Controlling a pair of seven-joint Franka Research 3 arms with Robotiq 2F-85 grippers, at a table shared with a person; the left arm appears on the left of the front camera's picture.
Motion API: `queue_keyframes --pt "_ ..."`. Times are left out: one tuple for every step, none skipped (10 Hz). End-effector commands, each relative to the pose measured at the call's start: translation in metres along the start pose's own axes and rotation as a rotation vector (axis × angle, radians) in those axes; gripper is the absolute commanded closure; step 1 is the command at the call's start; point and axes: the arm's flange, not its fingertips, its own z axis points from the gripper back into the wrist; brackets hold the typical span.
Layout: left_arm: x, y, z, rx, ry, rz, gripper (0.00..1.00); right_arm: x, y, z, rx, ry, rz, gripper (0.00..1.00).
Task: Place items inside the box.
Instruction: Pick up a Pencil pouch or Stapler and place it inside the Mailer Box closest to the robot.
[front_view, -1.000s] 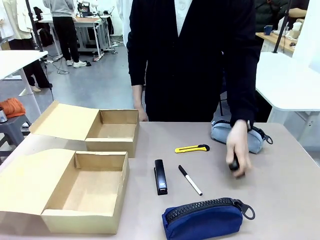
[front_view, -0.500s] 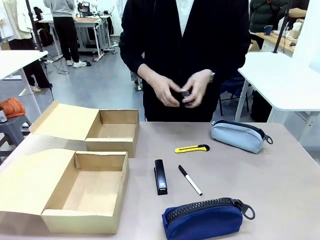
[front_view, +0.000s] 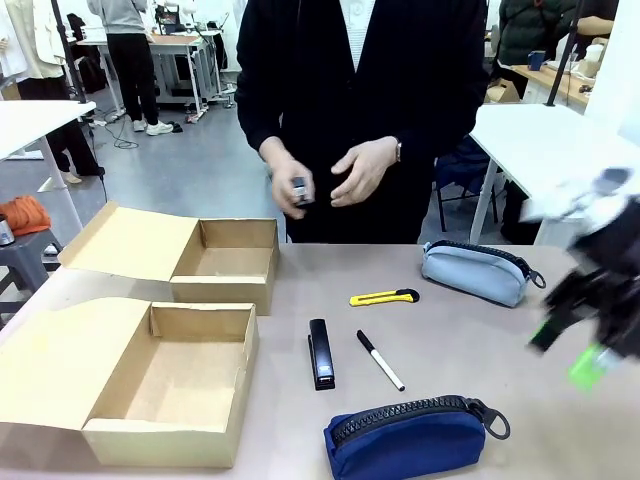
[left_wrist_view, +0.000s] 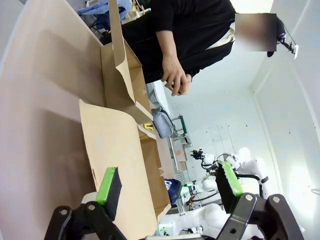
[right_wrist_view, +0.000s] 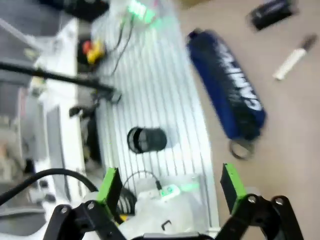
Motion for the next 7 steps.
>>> queue_keyframes --pt "-0.003 -0.002 -0.002 -0.021 -0.022 -0.024 0.04 0.002 -0.005 -0.085 0.078 0.395 0.199 0.00" --pt "-0.003 -0.002 -0.002 -0.021 -0.022 -0.024 0.04 -0.005 -0.008 -0.081 -0.045 0.377 0.149 0.00" --pt "-0.003 -0.002 -0.002 -0.021 -0.022 -0.024 0.04 0.024 0.001 -0.048 0.066 0.154 0.059 0.00" --pt "-0.003 -0.002 -0.002 -0.021 -0.022 -0.024 0.04 0.024 0.001 -0.048 0.066 0.154 0.059 0.00" --pt "-0.003 -0.002 -0.002 -0.021 -0.022 -0.024 0.04 0.033 -0.001 -0.082 0.071 0.306 0.095 0.00" --pt "-0.003 -0.002 -0.002 -0.021 -0.022 -0.024 0.04 0.052 0.008 -0.094 0.037 0.404 0.324 0.00" --pt "-0.003 -0.002 -0.002 -0.021 -0.022 -0.024 0.04 0.069 0.004 -0.104 -0.069 0.364 0.336 0.00"
